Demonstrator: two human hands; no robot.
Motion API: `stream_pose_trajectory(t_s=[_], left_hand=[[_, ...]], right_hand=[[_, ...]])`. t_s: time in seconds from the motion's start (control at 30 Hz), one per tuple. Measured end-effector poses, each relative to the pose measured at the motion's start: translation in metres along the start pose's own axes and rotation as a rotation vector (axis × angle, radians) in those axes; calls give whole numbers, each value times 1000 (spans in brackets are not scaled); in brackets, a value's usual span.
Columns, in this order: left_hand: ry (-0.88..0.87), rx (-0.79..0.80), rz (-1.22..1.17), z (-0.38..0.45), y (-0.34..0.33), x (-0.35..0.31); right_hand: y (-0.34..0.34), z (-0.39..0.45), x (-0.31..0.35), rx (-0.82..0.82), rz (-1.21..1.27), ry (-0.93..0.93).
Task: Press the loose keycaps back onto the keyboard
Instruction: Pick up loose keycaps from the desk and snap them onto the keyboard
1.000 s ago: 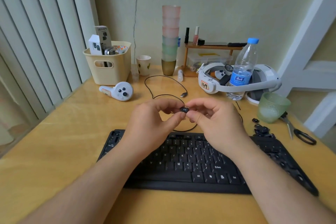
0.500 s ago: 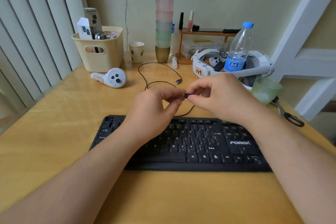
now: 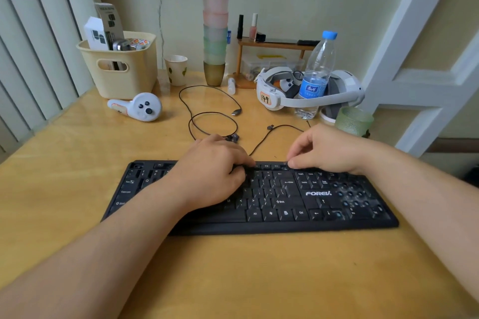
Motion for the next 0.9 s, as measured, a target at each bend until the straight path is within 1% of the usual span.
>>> stream_pose_trajectory(t_s=[0.1,0.23,0.5,0.7,0.8,0.9], left_hand=[[12,14,1,0,-2,2],[9,17,-5,0,-2,3],[20,35,-20,0,-3,5],[27,43,-17,0,-3,5],[31,38,-15,0,-2,5],[27,34,-13,-1,-2,3]], right_hand=[[-4,2,1,16,29,-5],[-5,3,3,12,-8,-2],[-1,0,12,10,-173,25],[-5,4,28,14,-351,29],[-5,5,26,47,-347,-3],[-1,4,22,53,-283,-38]])
Point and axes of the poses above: each hand's wrist, its own z-axis towards the middle knuckle, its own y-axis out of the back of the hand, x = y × z, the point moved 9 cm from there along z, towards the middle knuckle, and after that the axes turned 12 degrees about -y, right-handed, at the moved point
